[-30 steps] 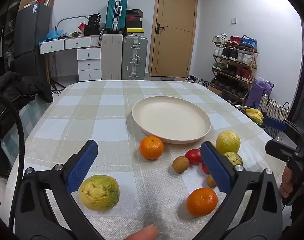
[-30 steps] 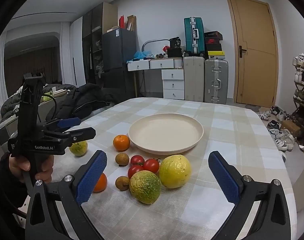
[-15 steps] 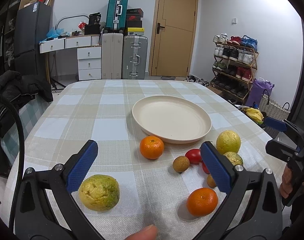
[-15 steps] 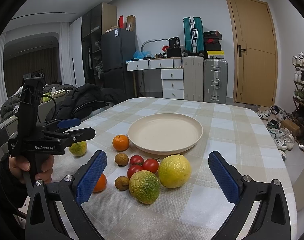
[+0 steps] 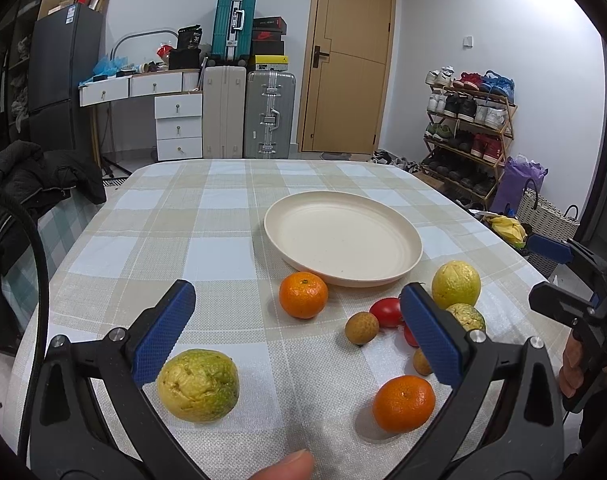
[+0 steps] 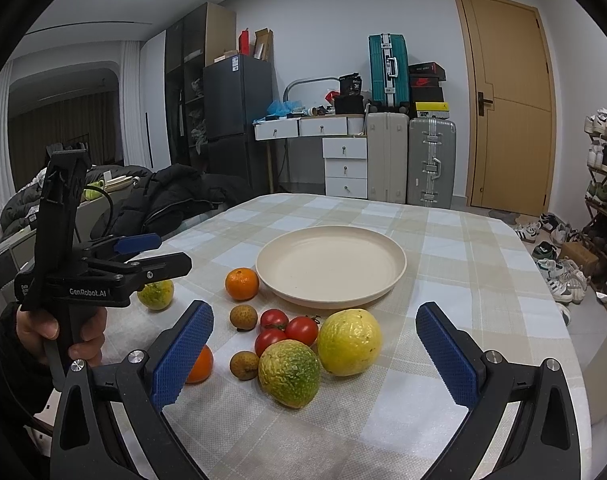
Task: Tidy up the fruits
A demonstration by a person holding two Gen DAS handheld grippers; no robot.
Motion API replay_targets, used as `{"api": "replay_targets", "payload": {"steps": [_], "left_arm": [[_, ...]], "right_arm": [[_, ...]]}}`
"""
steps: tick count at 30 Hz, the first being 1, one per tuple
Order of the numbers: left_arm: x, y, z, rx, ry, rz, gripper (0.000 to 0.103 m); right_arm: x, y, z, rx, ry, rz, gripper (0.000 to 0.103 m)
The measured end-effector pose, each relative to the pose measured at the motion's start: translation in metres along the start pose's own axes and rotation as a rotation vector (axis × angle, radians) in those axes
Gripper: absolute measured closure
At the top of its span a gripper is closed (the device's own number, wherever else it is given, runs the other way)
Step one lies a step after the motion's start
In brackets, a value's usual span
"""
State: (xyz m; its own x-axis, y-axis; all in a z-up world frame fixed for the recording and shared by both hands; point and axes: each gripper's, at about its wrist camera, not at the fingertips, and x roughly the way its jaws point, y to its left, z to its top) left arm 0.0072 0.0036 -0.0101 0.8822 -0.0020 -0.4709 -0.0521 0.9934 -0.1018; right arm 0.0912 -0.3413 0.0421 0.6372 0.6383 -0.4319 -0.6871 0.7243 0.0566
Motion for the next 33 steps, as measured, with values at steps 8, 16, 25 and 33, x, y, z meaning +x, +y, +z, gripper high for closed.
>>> {"api": "replay_targets", "payload": {"steps": [8,16,25,33], "left_arm": [[0.0008,-0.0003,-0.0008,0.0,-0.002,0.001,0.001],[0.0006,0.0,-0.0009,-0.001,-0.001,0.002,0.001],[0.0008,-0.0005,-0.0006,-0.001,-0.001,0.002,0.001],[0.0022,0.0003,-0.0011,-0.003,0.002,0.001,0.001]], "right_arm": [[0.0001,-0.0007,0.0,-0.001,-0.001,0.002,0.0],[0.0002,-0.0001,0.0001,0.0,0.0,0.002,0.0],[0.0005,-0.0003,-0.0007,-0.002,0.005,0.0,0.0],[0.0007,-0.0011,-0.0004,0.001,0.004,-0.005,0.0]]}}
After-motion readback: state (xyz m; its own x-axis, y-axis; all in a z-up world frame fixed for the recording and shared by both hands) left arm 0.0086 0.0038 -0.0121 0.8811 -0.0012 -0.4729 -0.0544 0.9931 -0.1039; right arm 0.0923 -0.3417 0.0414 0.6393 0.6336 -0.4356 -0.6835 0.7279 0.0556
